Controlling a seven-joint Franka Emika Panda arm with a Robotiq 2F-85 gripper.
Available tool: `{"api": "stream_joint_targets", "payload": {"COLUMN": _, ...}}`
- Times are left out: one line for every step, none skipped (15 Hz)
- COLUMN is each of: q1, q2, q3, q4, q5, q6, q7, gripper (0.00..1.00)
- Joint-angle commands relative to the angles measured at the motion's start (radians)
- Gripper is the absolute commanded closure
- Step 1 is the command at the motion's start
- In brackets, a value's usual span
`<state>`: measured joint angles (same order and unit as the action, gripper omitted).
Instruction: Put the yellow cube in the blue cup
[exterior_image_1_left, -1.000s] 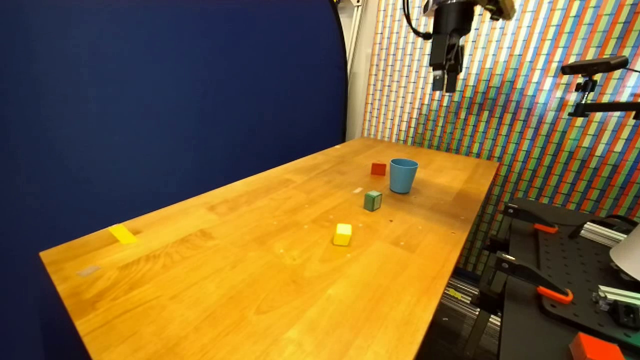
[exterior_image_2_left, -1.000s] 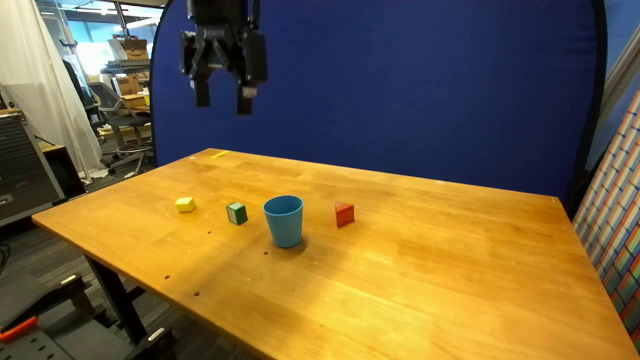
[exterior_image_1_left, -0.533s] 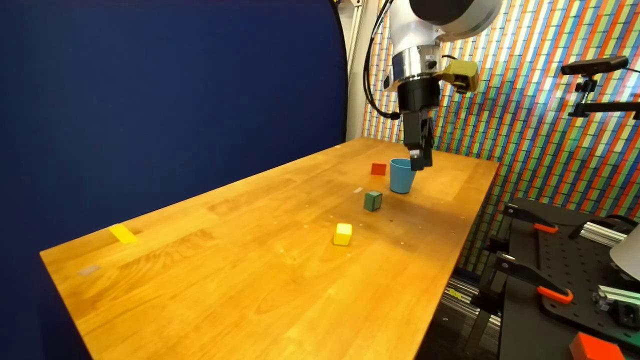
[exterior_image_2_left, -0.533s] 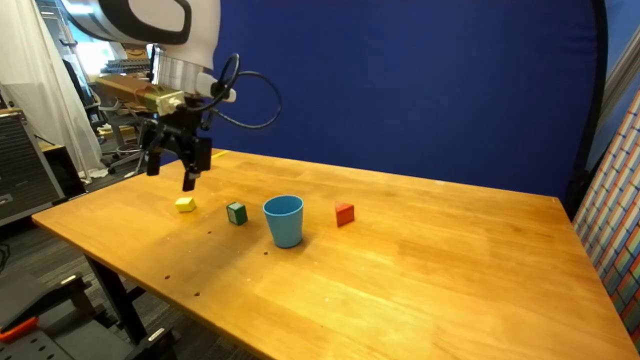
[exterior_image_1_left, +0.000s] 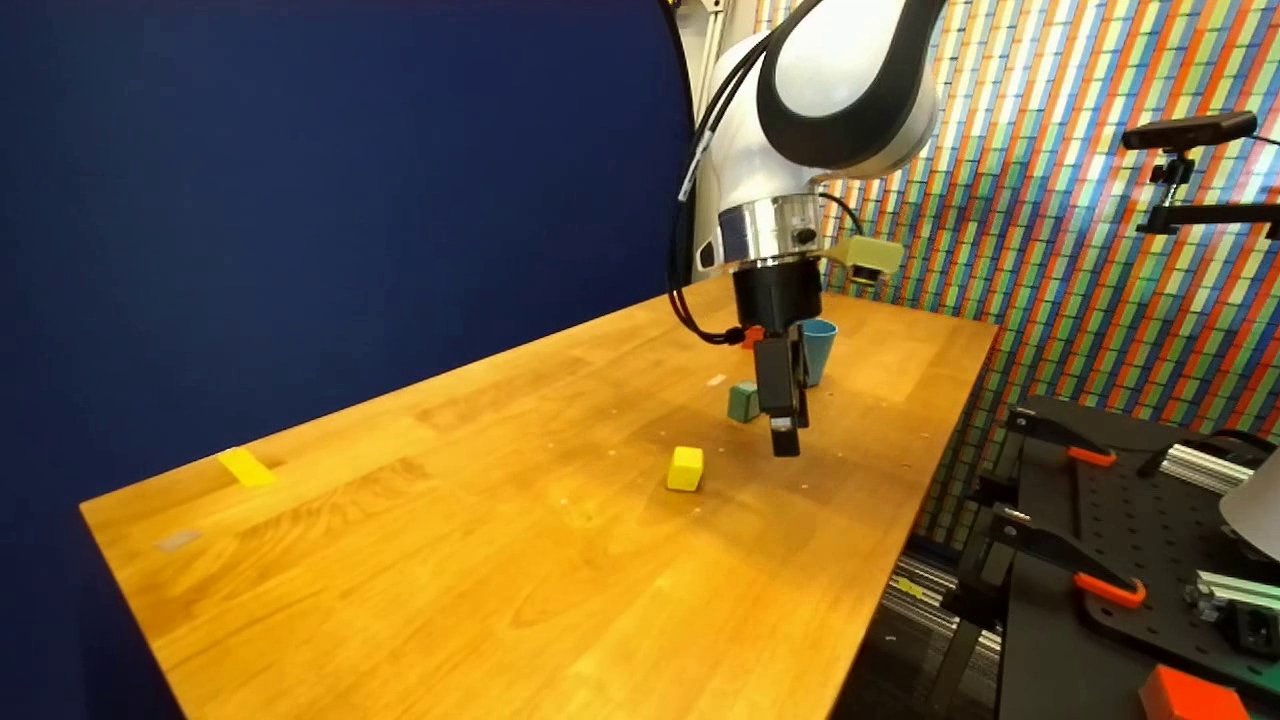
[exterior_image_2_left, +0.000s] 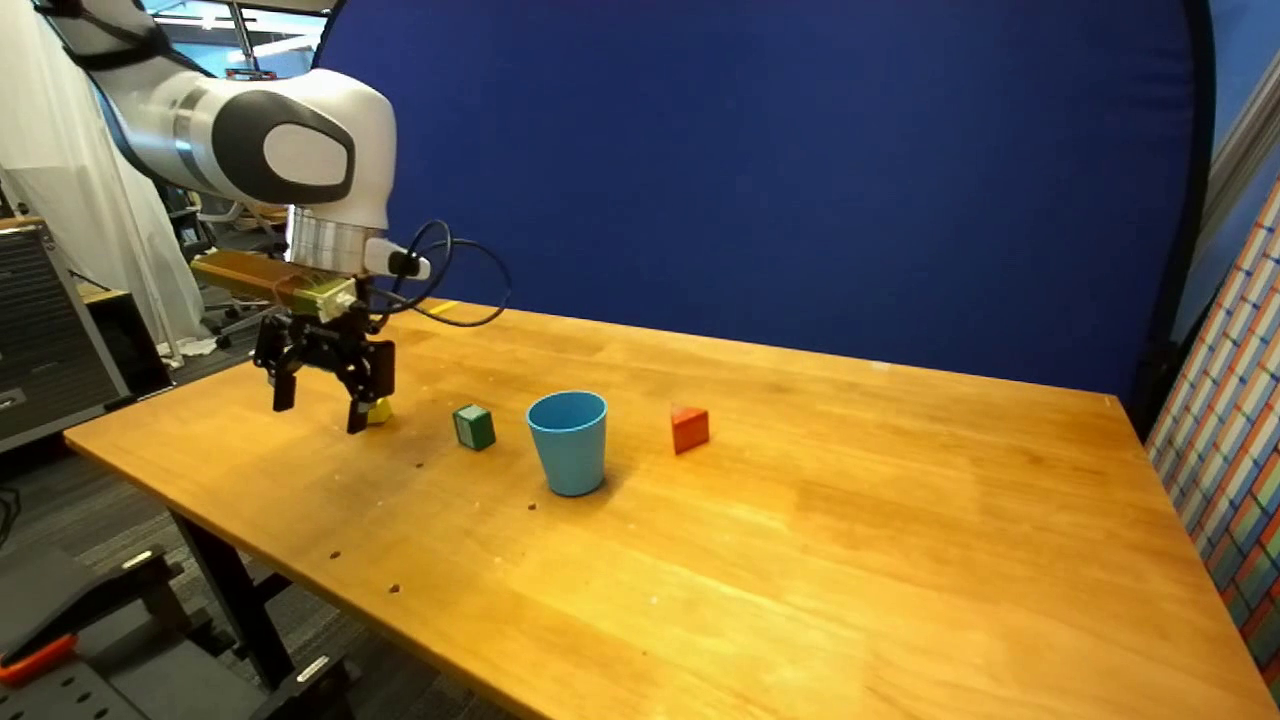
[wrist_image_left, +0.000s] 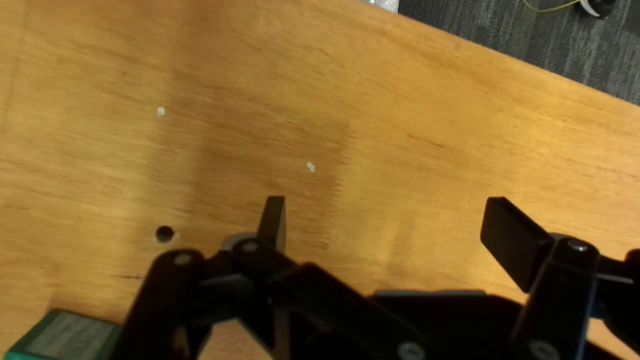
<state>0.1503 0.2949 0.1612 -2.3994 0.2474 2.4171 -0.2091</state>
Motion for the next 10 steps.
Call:
{"api": "stream_joint_targets", "payload": {"q1": 0.022, "q2": 0.104, "q3": 0.008, "q4": 0.058, "q5": -0.080, "q6": 0.131, "q7": 0.052, "gripper": 0.00}}
{"api": "stream_joint_targets", "payload": {"q1": 0.032, "q2": 0.128, "q3": 0.003, "q4": 0.069, "q5": -0.111, "q6": 0.173, "q7": 0.072, "gripper": 0.00}}
{"api": "stream_joint_targets", "payload": {"q1": 0.038, "q2": 0.155, "q3": 0.002, "q4": 0.084, "q5": -0.134, "q6": 0.206, "q7": 0.085, "gripper": 0.00}}
{"api": "stream_joint_targets", "payload": {"q1": 0.045, "q2": 0.176, "q3": 0.000, "q4": 0.096, "q5": -0.156, "q6": 0.236, "q7": 0.101, "gripper": 0.00}}
{"api": "stream_joint_targets", "payload": {"q1": 0.051, "q2": 0.196, "q3": -0.002, "q4": 0.110, "q5": -0.175, "q6": 0.261, "q7": 0.113, "gripper": 0.00}}
{"api": "stream_joint_targets", "payload": {"q1": 0.057, "q2": 0.217, "q3": -0.003, "q4": 0.126, "q5": -0.190, "q6": 0.280, "q7": 0.123, "gripper": 0.00}}
{"api": "stream_joint_targets", "payload": {"q1": 0.066, "q2": 0.238, "q3": -0.007, "q4": 0.143, "q5": -0.209, "q6": 0.295, "q7": 0.134, "gripper": 0.00}}
{"api": "stream_joint_targets", "payload": {"q1": 0.070, "q2": 0.249, "q3": -0.008, "q4": 0.156, "q5": -0.221, "q6": 0.296, "q7": 0.145, "gripper": 0.00}}
{"api": "stream_joint_targets", "payload": {"q1": 0.071, "q2": 0.259, "q3": -0.006, "q4": 0.175, "q5": -0.228, "q6": 0.278, "q7": 0.156, "gripper": 0.00}}
{"api": "stream_joint_targets", "payload": {"q1": 0.077, "q2": 0.261, "q3": -0.005, "q4": 0.185, "q5": -0.237, "q6": 0.264, "q7": 0.166, "gripper": 0.00}}
